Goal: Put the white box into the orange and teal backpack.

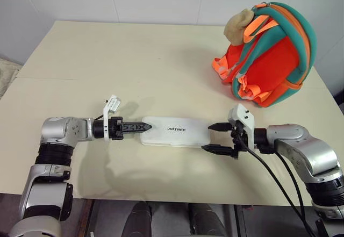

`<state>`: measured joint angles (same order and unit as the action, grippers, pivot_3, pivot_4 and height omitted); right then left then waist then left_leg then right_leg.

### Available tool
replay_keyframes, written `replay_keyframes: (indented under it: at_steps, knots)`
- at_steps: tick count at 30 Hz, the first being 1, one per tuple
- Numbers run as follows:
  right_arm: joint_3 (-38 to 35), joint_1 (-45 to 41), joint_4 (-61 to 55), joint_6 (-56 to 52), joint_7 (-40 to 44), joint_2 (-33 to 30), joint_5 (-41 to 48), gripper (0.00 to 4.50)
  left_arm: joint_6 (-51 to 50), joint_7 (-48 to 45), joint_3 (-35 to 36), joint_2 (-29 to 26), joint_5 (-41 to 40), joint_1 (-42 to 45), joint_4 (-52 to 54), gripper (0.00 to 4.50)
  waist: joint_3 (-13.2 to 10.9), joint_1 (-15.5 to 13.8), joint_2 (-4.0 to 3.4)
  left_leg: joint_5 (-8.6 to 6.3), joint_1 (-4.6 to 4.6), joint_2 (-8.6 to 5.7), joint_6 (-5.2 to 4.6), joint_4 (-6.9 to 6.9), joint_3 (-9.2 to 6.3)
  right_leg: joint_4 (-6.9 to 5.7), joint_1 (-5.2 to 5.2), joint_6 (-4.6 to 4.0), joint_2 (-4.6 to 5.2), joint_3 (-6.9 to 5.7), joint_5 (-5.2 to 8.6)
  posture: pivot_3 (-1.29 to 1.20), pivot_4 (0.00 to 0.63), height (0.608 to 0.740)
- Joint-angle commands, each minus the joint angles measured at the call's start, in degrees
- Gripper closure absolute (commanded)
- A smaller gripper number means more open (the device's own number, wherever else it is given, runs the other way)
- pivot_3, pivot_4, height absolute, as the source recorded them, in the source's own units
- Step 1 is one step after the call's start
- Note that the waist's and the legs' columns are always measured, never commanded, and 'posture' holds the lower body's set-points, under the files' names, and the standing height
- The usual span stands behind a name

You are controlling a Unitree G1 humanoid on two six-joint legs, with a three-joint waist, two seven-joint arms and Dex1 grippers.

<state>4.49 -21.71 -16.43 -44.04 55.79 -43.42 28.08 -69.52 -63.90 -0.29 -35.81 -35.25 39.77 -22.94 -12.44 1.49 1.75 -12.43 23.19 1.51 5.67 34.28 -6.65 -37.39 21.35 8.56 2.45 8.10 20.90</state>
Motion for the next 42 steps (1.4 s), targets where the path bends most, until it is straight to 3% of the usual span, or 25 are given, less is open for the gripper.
replay_keyframes:
  at_steps: [1,22,30,35,42]
  knots:
    - [-0.43,0.11,-2.71,0.33,0.16,0.46,1.29,0.0,-4.6,-0.55,-2.69,2.81,-1.45,-0.83,-0.53,0.01,0.01,-0.03,-0.01,0.0,0.0,0.0,0.0,-0.01,0.0,0.01,0.0,0.0,0.0,0.0,0.0,0.0,0.15,0.74]
    - [-0.39,3.74,-1.42,5.27,0.18,1.61,0.71,0.0,-11.98,3.83,4.56,6.29,-4.99,0.65,-0.11,0.01,0.0,0.16,0.0,-0.01,0.04,0.01,0.01,-0.08,-0.02,0.05,0.08,0.01,-0.01,-0.01,0.02,0.0,0.15,0.74]
    - [-2.55,3.96,-1.58,5.57,0.66,-0.18,0.95,0.0,-9.89,3.12,2.25,0.78,-2.64,-0.38,0.07,0.01,0.0,0.6,0.0,0.0,0.04,0.02,0.02,-0.1,-0.02,0.05,0.1,0.01,-0.02,0.0,0.02,0.0,0.15,0.74]
    - [-2.99,3.74,-1.1,6.01,0.81,-0.51,0.93,0.0,-5.81,-0.17,-4.29,-6.24,0.59,0.39,-0.35,0.01,0.0,1.52,0.0,0.0,-0.01,0.06,0.02,-0.12,-0.02,0.0,0.11,-0.01,-0.05,0.0,0.02,0.0,0.15,0.74]
    - [-2.61,3.56,-0.85,6.61,0.66,-0.01,0.85,0.0,-8.5,-4.51,-7.22,-10.17,-2.33,2.16,1.7,0.01,0.0,1.74,0.0,0.01,0.01,0.06,0.03,-0.17,-0.01,0.02,0.13,-0.03,-0.06,0.0,0.03,0.0,0.15,0.74]
